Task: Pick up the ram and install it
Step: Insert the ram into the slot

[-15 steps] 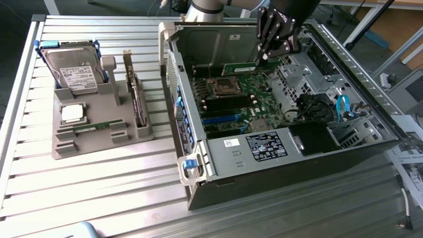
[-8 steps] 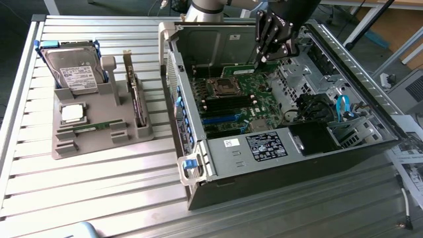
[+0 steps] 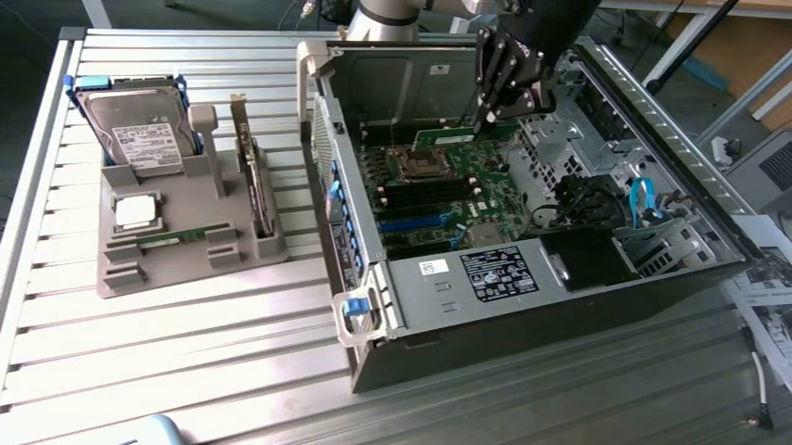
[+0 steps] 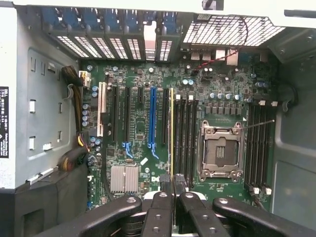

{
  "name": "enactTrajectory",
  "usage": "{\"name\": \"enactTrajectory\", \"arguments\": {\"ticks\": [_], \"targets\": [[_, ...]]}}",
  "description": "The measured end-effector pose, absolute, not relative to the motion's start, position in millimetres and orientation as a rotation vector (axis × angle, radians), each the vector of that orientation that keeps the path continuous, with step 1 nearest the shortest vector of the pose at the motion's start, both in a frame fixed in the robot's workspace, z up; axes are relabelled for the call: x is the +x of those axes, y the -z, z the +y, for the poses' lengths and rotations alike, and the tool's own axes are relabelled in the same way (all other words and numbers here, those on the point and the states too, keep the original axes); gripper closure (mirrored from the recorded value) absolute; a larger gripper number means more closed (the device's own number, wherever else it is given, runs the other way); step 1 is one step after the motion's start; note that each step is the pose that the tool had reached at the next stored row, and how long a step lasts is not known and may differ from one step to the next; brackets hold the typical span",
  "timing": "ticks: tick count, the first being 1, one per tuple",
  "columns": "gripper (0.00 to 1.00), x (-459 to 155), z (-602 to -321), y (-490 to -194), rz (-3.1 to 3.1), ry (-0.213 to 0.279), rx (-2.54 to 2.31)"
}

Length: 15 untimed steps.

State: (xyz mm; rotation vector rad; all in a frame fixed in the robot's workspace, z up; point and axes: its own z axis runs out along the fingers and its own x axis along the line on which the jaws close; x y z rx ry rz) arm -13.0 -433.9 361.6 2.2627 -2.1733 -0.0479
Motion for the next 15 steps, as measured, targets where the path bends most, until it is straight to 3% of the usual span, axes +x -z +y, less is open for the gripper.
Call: {"name": "enactTrajectory", "arguments": {"ticks": [15], "targets": [[0.88,-13.0,-433.9,-347.2,-2.173,0.048,2.263]]}}
